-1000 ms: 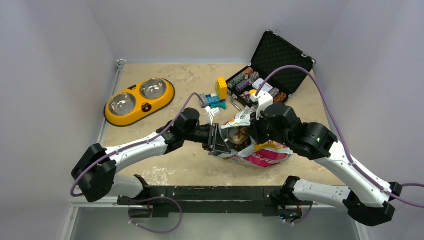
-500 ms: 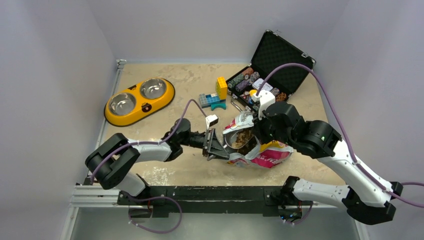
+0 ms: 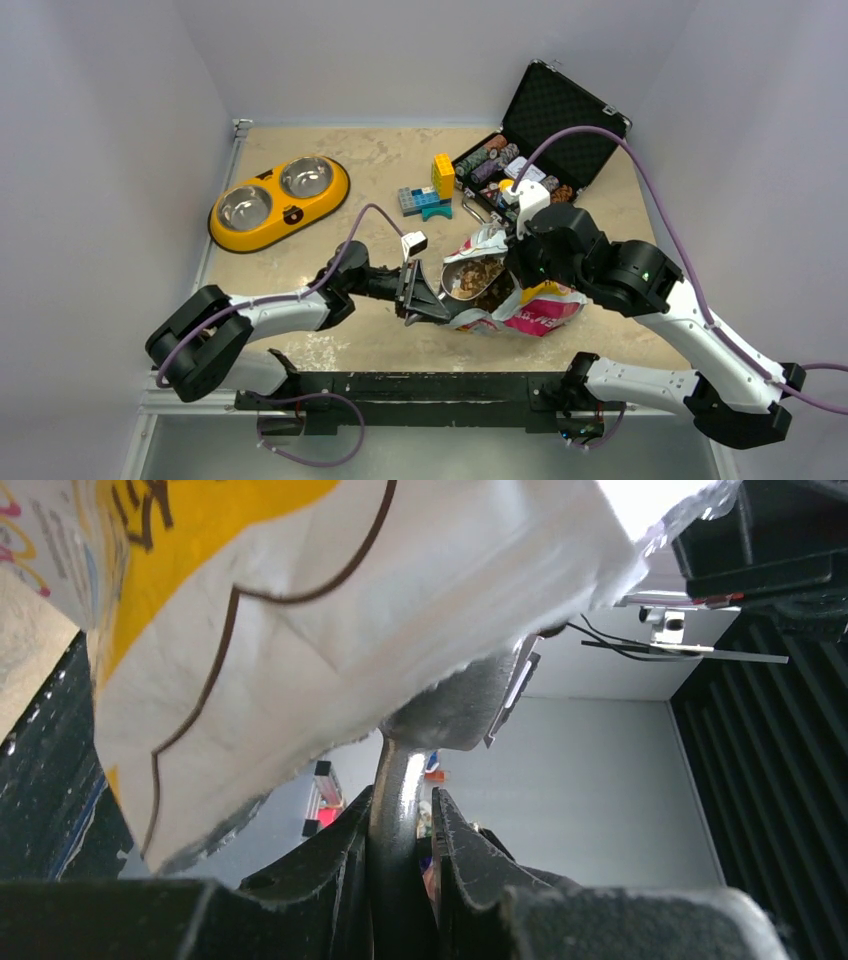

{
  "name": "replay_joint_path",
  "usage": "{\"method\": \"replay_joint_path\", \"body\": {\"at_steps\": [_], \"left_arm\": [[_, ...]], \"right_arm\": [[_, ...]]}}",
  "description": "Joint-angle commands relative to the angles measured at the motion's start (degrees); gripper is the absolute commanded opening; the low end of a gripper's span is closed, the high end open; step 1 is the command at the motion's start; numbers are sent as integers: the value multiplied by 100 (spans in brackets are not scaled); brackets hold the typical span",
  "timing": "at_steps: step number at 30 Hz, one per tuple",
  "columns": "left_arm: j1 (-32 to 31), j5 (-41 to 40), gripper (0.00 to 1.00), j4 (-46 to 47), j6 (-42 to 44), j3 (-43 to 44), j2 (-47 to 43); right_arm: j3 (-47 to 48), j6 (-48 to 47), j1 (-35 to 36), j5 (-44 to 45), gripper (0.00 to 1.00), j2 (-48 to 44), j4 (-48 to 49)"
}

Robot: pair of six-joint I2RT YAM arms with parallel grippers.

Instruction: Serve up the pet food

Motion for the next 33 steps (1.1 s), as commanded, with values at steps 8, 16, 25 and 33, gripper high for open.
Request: {"method": "replay_joint_path", "body": {"at_steps": [8,16,25,33], "left_arm": [[114,158,0,-1790,646,-409,-1771],[120,217,0,-2695,631,-733,-3035],[147,-320,0,-3694,382,-267,-4167],[276,-766,0,-4203,371,1067,-3860]], "right_arm": [[664,142,-8,199,0,111,627],[1301,527,-161,480,0,755,205],[1017,805,-665,-6,0,799,195],[391,839,-729,-169,0,399,250]]}}
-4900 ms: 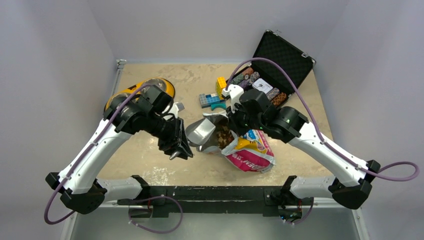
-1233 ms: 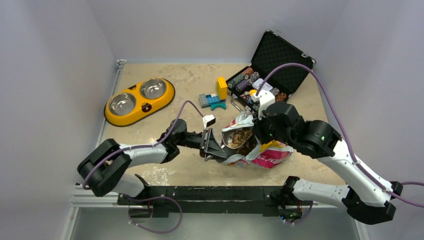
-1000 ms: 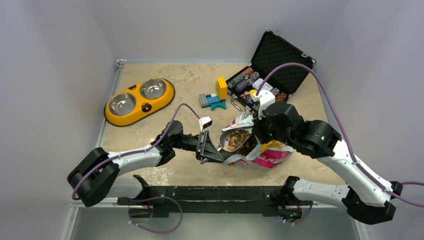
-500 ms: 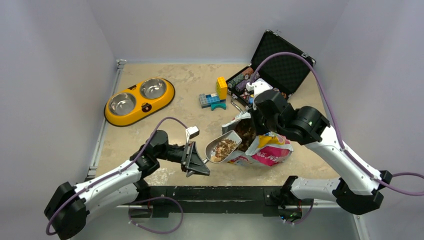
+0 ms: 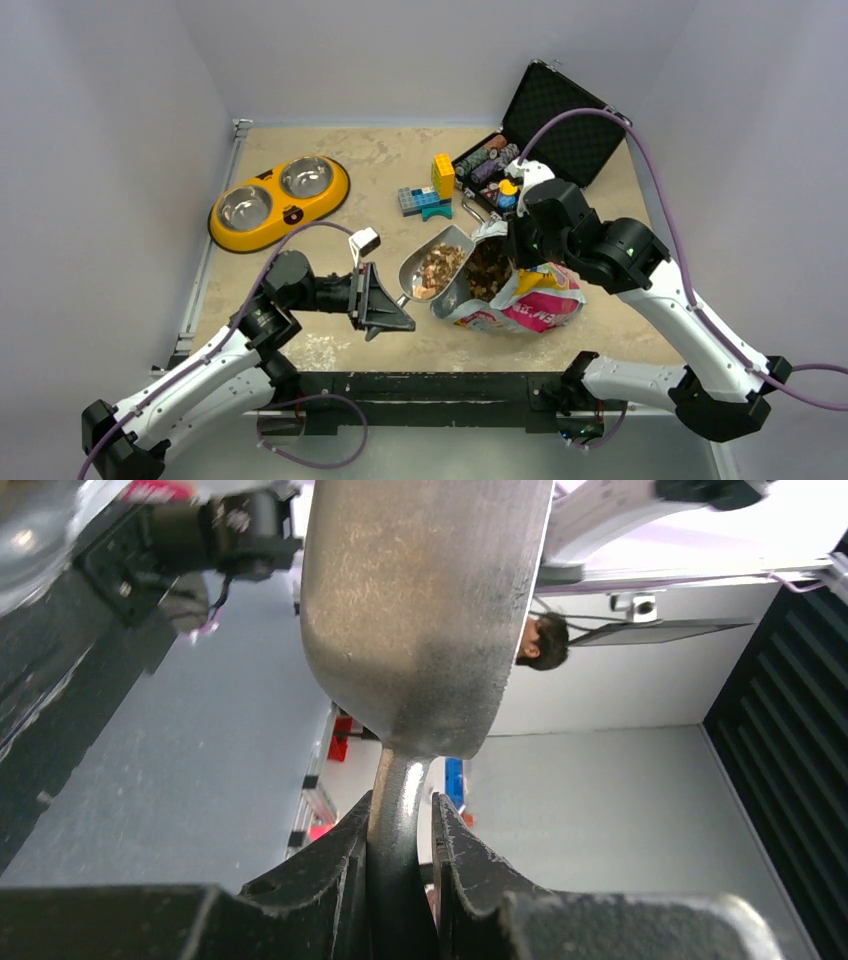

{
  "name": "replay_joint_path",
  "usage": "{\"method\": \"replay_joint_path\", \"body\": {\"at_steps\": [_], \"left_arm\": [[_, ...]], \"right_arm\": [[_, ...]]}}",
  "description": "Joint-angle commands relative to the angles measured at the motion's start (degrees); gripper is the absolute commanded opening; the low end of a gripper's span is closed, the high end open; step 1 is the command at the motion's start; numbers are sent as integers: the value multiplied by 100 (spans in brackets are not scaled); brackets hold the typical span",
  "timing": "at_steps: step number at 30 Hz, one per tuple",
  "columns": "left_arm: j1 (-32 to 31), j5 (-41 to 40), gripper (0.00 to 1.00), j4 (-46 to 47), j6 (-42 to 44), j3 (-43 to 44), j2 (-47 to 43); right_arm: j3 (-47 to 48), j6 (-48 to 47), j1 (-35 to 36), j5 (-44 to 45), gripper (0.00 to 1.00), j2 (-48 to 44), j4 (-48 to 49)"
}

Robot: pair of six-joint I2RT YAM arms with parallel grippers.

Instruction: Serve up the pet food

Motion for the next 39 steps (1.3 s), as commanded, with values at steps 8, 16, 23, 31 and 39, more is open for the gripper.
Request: {"method": "replay_joint_path", "body": {"at_steps": [8,16,23,31,39], "left_arm": [[835,-850,0,-213,-88,2128,1252],[1817,-1121,0,337,-152,2826,2768],[2954,-967,0,299,94,3148,3673],[4177,-640,0,554,4,2998,4356],[4927,-451,0,1374,-763,2385,4750]], "right_arm": [[-672,16,-35,-255,0,-777,638],[-931,9,-36,-430,0,-1121,802],[-1305,-78,-35,-646,0,-1528,1004],[-1796,-221,-36,-745,0,-1920,1273],[-1773,-223,-30,-726,0,-1967,1391]]}}
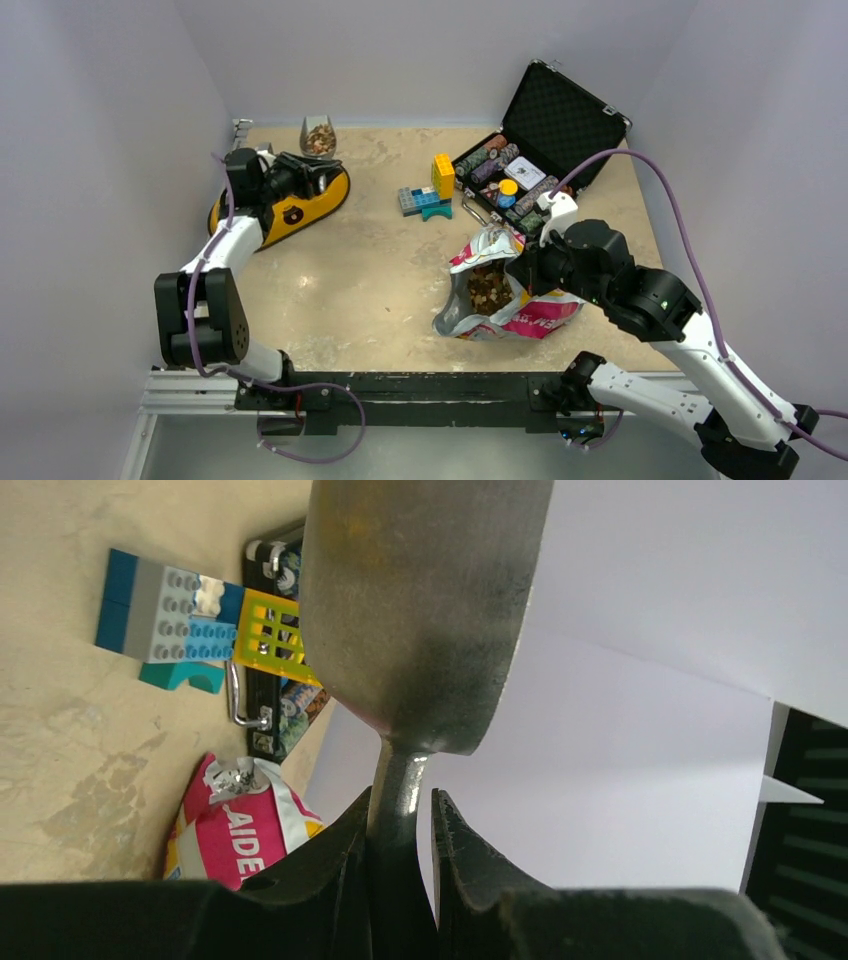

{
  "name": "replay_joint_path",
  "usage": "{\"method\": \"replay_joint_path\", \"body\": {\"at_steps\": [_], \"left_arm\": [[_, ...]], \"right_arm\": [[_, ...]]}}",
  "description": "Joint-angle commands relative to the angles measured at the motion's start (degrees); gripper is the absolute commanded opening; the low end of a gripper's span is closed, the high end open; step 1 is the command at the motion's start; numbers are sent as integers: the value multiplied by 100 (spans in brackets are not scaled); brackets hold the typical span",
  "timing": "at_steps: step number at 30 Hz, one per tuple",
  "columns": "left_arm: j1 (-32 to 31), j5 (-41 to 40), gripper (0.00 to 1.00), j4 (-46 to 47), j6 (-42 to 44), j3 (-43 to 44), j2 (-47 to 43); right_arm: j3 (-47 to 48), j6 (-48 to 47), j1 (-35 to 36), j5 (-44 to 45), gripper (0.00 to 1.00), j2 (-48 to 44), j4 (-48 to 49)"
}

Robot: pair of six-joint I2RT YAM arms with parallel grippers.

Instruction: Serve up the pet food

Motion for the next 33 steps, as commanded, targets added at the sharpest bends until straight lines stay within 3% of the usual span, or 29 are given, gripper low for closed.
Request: {"method": "replay_joint_path", "body": {"at_steps": [1,13,25,33], "left_arm": [[238,254,0,1214,-708,-459,95],[365,-7,0,2508,-1660,-1105,634],[450,-273,0,2194,-2198,-1378,720],[450,-317,0,937,-2322,-1114,547]], "right_arm": [[47,-98,-16,47,0,-121,143],[216,-176,-14,263,0,-96,-24],[342,-138,-17,241,0,63,-48],[368,-72,-11,233,0,82,-65]]}}
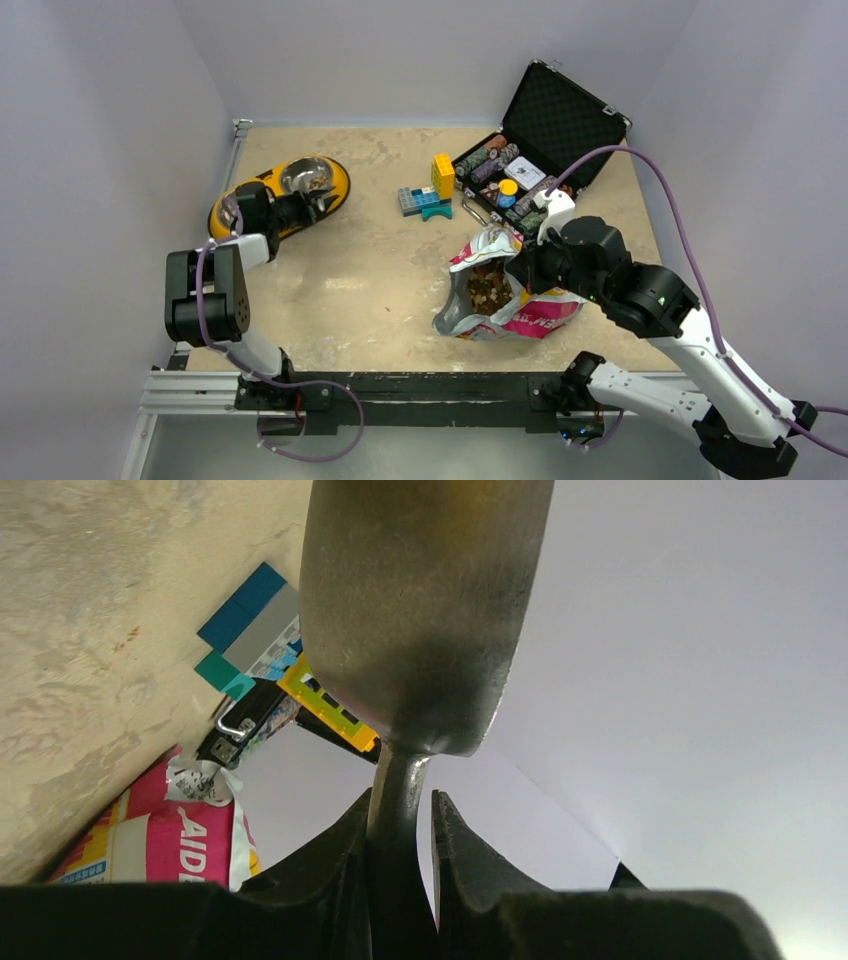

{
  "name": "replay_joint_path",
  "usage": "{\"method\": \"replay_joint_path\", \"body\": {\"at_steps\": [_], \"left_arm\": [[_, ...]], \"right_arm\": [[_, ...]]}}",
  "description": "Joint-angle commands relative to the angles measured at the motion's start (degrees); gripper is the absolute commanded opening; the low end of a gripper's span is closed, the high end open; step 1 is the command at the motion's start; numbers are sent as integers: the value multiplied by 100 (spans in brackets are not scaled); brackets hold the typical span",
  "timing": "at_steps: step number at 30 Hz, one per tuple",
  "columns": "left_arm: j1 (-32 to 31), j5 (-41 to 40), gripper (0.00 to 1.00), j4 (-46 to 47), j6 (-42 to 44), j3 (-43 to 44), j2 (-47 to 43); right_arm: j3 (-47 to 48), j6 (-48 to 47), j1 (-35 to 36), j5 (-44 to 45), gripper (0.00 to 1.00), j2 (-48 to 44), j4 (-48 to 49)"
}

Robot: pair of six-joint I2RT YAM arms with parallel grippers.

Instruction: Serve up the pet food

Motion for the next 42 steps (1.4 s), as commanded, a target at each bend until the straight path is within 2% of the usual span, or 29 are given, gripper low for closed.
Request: {"method": "replay_joint_path", "body": {"at_steps": [1,18,21,27,34,42], "left_arm": [[52,-47,0,-728,-148,357,-262],[57,-68,0,-3852,-465,1901,-153],[63,40,0,-4200,-611,2444,68],[63,459,0,-5858,-684,3697,735],[63,803,0,-7562,-530,4702,1204],[119,584,0,-7851,-1047,4752,1013]], "right_arm": [[248,-1,-13,206,0,-68,12],[415,120,-8,339,0,-16,-117],[413,206,-11,307,0,7,-96],[702,139,-9,427,0,164,-183],[1007,119,-9,478,0,354,-266],[1020,164,-8,490,0,377,-302]]}}
